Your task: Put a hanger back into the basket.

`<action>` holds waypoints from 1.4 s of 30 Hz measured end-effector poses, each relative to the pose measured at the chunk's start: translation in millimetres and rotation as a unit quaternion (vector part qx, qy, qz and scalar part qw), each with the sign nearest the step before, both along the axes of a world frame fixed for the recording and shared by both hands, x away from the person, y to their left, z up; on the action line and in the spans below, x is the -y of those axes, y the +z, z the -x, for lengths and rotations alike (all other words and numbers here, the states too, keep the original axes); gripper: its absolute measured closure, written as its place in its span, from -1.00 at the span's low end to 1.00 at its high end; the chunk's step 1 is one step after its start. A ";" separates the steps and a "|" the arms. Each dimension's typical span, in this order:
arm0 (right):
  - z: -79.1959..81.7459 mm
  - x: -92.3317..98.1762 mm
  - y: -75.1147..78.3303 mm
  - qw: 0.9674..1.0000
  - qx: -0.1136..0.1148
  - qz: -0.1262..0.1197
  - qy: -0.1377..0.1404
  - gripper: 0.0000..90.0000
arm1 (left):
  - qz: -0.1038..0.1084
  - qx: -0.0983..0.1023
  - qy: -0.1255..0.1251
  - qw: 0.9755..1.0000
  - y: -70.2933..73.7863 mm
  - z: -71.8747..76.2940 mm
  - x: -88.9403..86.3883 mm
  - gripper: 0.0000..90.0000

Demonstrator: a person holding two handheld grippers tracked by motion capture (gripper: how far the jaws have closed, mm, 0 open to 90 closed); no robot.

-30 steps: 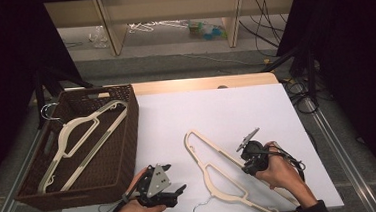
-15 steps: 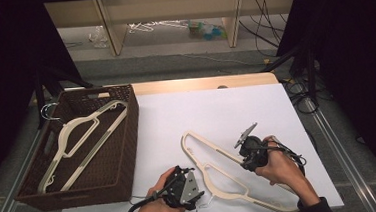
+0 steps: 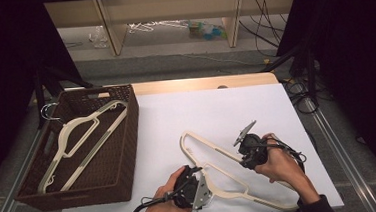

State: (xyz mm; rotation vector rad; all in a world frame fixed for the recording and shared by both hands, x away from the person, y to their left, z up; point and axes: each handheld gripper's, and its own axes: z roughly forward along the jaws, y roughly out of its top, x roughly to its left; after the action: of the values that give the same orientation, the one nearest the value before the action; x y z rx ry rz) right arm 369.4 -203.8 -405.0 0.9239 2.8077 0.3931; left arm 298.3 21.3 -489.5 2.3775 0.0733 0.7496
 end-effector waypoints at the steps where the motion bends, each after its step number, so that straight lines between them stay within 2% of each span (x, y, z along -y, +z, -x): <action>1: -0.4 0.3 -0.1 1.000 -0.002 -0.002 0.000 0.74 | -0.001 0.006 0.002 1.000 -0.2 0.4 1.1 -0.48; 2: -0.9 1.0 -0.5 1.000 -0.005 -0.003 0.003 0.74 | -0.004 0.017 0.001 1.000 0.6 0.2 1.3 -0.50; 4: -1.8 2.4 -2.3 1.000 -0.010 -0.007 0.004 0.74 | -0.004 0.022 -0.001 1.000 0.3 0.8 1.7 -0.52; 9: -5.3 4.0 -11.5 0.999 -0.029 -0.024 0.014 0.74 | -0.007 0.038 -0.025 0.999 2.6 2.1 2.1 -0.48; 10: -5.9 4.5 -13.5 0.999 -0.032 -0.024 0.012 0.74 | -0.004 0.027 -0.027 0.999 2.9 1.9 1.5 -0.45; 11: -6.5 5.1 -15.0 0.999 -0.036 -0.024 0.012 0.74 | 0.000 0.032 -0.025 0.999 3.8 1.8 0.4 -0.43; 12: -7.4 6.0 -16.6 0.999 -0.038 -0.030 0.015 0.74 | -0.001 0.025 -0.035 0.999 4.8 1.0 -0.5 -0.40; 13: -7.9 6.9 -17.5 0.999 -0.038 -0.032 0.015 0.74 | 0.003 0.019 -0.043 0.999 5.6 1.0 -1.1 -0.28; 15: -8.5 8.2 -19.6 0.998 -0.039 -0.033 0.020 0.74 | -0.001 0.020 -0.068 0.997 7.4 1.7 -2.1 -0.11; 17: -9.2 9.1 -22.4 0.998 -0.046 -0.035 0.024 0.74 | -0.006 0.032 -0.096 0.995 9.7 3.8 -3.7 0.15; 19: -8.5 8.0 -23.5 0.998 -0.048 -0.037 0.024 0.74 | -0.018 0.036 -0.123 0.992 12.0 4.7 -3.6 0.24; 20: -8.5 7.7 -23.5 0.998 -0.049 -0.036 0.027 0.74 | -0.017 0.036 -0.132 0.990 12.7 5.2 -3.6 0.28; 21: -8.6 7.8 -23.7 0.998 -0.051 -0.037 0.028 0.74 | -0.032 0.040 -0.145 0.988 14.7 5.6 -4.8 0.33; 22: -8.8 8.0 -24.0 0.997 -0.052 -0.040 0.030 0.74 | -0.020 0.042 -0.150 0.988 13.3 7.2 -4.5 0.39; 24: -8.7 7.9 -25.1 0.997 -0.056 -0.042 0.033 0.74 | -0.033 0.054 -0.170 0.983 15.1 8.9 -4.1 0.46; 26: -8.3 8.2 -28.4 0.997 -0.062 -0.042 0.035 0.74 | -0.037 0.063 -0.181 0.981 17.4 10.5 -3.9 0.51; 27: -8.7 8.8 -29.8 0.996 -0.064 -0.043 0.036 0.74 | -0.055 0.068 -0.191 0.978 19.7 11.2 -4.7 0.54; 28: -9.0 9.2 -30.7 0.996 -0.066 -0.046 0.037 0.74 | -0.045 0.075 -0.194 0.977 19.8 12.2 -4.5 0.56; 30: -8.2 9.2 -30.2 0.996 -0.067 -0.049 0.041 0.74 | -0.045 0.081 -0.204 0.974 23.8 12.9 -4.8 0.62; 33: -8.6 12.3 -28.7 0.994 -0.073 -0.062 0.043 0.72 | -0.042 0.102 -0.216 0.970 32.5 15.1 -6.4 0.70; 36: -6.5 14.8 -24.4 0.994 -0.072 -0.072 0.037 0.60 | -0.037 0.122 -0.220 0.967 42.2 16.6 -7.0 0.78; 37: -5.5 15.5 -22.7 0.994 -0.071 -0.076 0.031 0.56 | -0.039 0.122 -0.219 0.967 45.5 18.2 -7.6 0.81; 39: -4.6 18.3 -17.4 0.995 -0.060 -0.078 0.025 0.48 | -0.043 0.132 -0.222 0.965 51.6 19.9 -8.5 0.84; 40: -4.7 20.4 -13.9 0.995 -0.050 -0.080 0.020 0.41 | -0.042 0.132 -0.220 0.966 55.7 20.8 -8.8 0.85; 42: -4.4 25.2 -5.6 0.995 -0.038 -0.094 0.013 0.29 | -0.043 0.135 -0.221 0.965 59.5 22.9 -9.3 0.87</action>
State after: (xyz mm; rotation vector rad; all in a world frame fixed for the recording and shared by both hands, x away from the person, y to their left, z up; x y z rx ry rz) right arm 373.9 -228.9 -410.7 0.9590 2.8923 0.6486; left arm 275.4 30.6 -429.9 2.2274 -0.5965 0.8547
